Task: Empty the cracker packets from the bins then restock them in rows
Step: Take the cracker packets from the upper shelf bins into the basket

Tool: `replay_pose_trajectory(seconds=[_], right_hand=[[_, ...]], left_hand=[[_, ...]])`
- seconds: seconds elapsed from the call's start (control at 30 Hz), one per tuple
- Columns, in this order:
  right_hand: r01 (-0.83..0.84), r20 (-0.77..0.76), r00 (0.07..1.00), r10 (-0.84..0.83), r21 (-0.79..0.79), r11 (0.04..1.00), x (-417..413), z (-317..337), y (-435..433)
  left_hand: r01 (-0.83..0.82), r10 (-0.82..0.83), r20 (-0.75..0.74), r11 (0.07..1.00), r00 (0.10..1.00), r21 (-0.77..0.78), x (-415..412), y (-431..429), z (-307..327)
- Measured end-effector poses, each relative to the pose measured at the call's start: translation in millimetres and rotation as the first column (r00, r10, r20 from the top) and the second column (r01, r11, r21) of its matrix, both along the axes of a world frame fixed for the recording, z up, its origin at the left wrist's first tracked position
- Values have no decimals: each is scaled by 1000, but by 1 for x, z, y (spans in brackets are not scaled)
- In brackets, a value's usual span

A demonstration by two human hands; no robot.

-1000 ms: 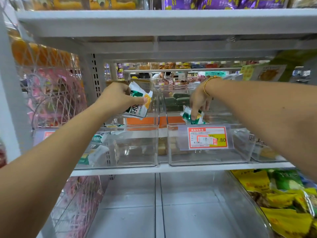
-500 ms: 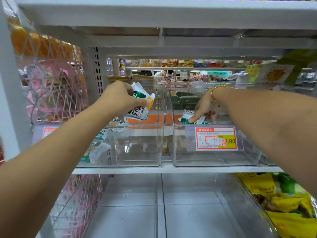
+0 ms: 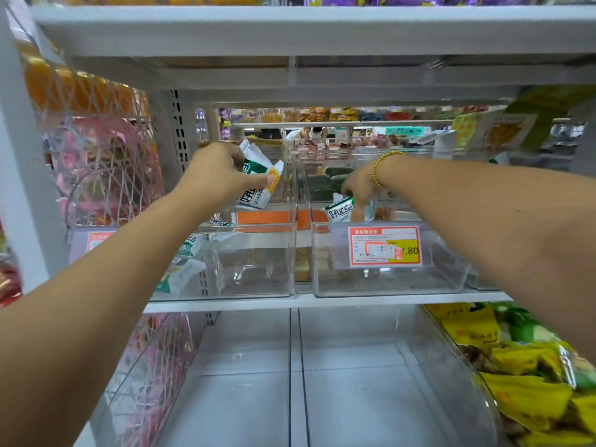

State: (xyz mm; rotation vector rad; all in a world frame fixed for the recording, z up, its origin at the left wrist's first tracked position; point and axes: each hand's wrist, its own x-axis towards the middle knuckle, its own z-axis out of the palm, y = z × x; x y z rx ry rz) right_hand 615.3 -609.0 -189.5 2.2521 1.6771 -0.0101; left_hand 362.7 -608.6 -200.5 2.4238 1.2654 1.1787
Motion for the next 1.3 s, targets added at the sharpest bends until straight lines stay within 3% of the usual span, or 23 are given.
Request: replay_pose_trajectory(seconds=[0.13, 0.27, 0.37, 0.53, 0.7, 0.9, 1.0, 1.1, 1.2, 1.3], right_hand=[[-70, 18, 998, 68, 314, 947, -18, 23, -30], [-68, -140, 968, 206, 647, 759, -39, 48, -78], [-70, -186, 931, 316, 756, 650, -63, 54, -127], [-38, -230, 892, 390, 820, 571, -98, 25, -215], [25, -365, 856, 365, 735, 678, -123, -41, -280], [127, -581, 787, 210, 486, 865, -115, -148, -312], [196, -677, 734, 64, 302, 933, -103, -214, -317], [258, -647, 755, -110, 139, 956, -89, -284, -318], [313, -659, 710, -248, -21, 950, -84, -351, -320], [319, -661, 686, -305, -103, 942, -93, -395, -319]], left_hand=[[-22, -9, 185, 986, 983, 167, -13, -21, 6], [-63, -49, 342, 950, 939, 307, -29, -66, 8], [-4, -131, 391, 945, 911, 328, -42, -103, -9], [109, -184, 472, 977, 862, 182, -55, -172, -67], [199, -174, 406, 980, 897, -21, -58, -218, -137], [232, -161, 213, 900, 964, -368, -56, -248, -244], [165, -187, -8, 884, 982, -438, -53, -263, -304], [129, -276, -181, 814, 944, -567, -51, -286, -358], [76, -405, -336, 726, 850, -683, -52, -312, -395], [40, -577, -347, 552, 739, -833, -56, -326, -414]])
